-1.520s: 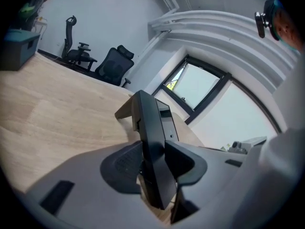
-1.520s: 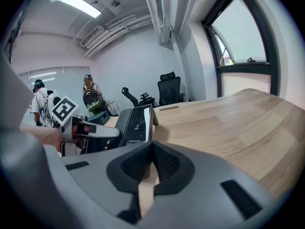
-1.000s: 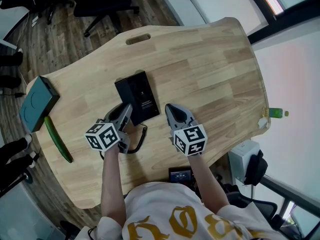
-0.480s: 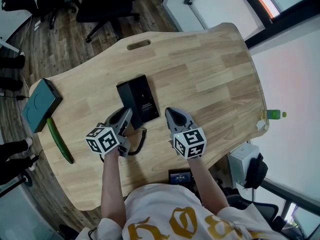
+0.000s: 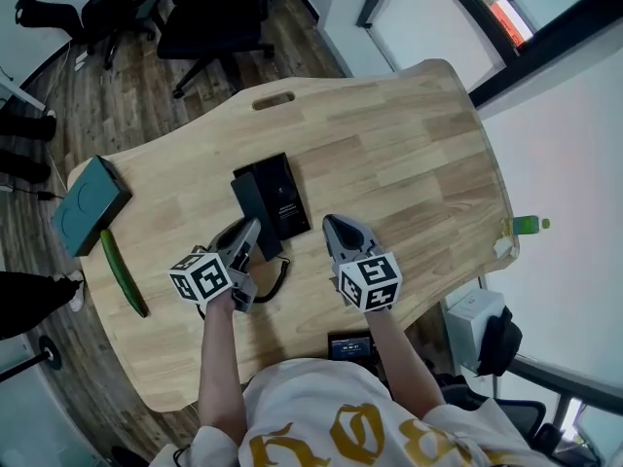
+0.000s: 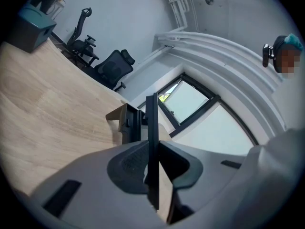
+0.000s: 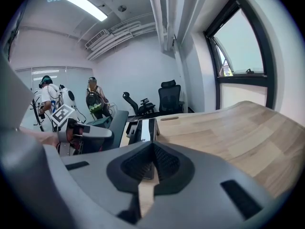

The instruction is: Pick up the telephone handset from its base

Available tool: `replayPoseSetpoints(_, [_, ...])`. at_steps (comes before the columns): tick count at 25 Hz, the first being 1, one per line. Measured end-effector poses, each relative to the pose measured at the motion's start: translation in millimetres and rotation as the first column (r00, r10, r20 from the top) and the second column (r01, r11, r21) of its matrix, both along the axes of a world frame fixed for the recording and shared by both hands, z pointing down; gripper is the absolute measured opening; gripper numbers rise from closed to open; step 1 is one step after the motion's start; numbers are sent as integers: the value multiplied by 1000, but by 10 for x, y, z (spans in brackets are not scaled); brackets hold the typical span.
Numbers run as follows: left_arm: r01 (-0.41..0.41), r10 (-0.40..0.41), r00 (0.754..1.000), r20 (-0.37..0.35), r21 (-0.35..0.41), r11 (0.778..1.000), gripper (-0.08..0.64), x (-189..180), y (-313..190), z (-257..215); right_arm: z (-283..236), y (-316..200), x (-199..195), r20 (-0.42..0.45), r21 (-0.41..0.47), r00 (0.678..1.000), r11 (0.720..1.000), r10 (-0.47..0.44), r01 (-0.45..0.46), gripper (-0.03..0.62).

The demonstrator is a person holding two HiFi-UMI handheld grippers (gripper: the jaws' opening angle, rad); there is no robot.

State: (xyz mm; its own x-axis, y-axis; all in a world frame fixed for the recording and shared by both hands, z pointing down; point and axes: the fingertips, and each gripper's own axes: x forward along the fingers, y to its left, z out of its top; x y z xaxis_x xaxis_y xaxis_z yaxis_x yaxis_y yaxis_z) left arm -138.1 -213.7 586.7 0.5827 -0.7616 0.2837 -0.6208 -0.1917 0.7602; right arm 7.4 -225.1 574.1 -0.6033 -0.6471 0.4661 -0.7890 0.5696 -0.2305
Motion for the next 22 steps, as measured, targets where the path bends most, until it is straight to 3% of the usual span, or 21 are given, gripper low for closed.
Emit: replayPoseSetpoints(22, [-1,6,999,-54,80,997,72,64,473,-543,-559,309,68,27,127,999,992,24,-27,5])
